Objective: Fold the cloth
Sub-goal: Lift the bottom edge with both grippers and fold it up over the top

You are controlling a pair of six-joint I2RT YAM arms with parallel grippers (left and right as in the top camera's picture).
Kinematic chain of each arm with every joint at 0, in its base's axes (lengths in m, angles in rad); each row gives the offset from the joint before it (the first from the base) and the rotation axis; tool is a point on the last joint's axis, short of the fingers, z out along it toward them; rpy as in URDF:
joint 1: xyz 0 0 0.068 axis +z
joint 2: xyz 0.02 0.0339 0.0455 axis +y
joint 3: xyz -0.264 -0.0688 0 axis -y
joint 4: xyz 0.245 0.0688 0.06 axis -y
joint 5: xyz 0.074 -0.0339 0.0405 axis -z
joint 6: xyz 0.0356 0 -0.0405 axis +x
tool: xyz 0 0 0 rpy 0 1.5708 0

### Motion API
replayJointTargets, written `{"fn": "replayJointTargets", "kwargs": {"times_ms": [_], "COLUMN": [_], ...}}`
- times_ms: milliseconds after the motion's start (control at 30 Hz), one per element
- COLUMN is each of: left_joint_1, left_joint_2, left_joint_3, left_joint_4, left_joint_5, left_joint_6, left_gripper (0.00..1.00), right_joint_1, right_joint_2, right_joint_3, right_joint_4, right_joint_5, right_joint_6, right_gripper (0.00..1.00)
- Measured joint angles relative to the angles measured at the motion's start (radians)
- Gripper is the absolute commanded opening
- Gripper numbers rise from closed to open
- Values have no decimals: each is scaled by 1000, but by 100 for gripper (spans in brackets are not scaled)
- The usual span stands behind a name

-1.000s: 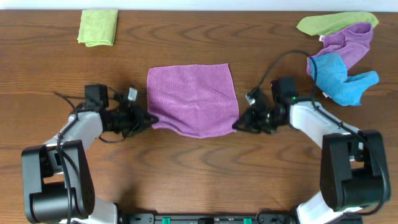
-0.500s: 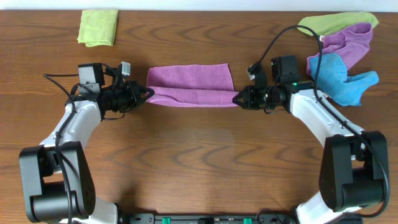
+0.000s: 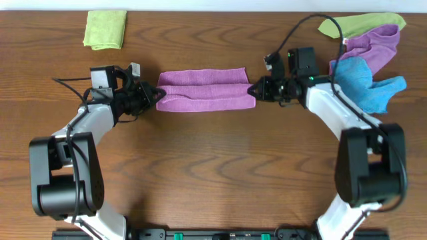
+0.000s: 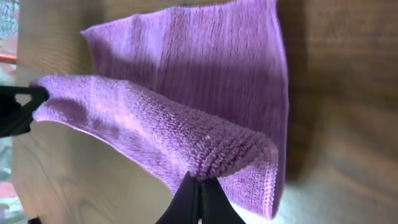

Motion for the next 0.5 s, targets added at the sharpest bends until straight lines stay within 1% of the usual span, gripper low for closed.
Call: {"fn": "replayJointTargets", "kwargs": {"times_ms": [200, 500], "left_joint_1": [0, 0], "left_joint_2": [100, 277], "left_joint_3": [114, 391], "left_joint_4": [2, -51], "left_joint_5": [-11, -18], "left_joint_6": [-22, -25], "left_gripper": [6, 6], "right_joint_1": [13, 13], "right_joint_2": [104, 204], "right_joint_3": [122, 259], "right_joint_4": [-3, -3], "right_joint_5": [4, 41], "right_joint_6": [15, 37], "right_gripper": [2, 1]}}
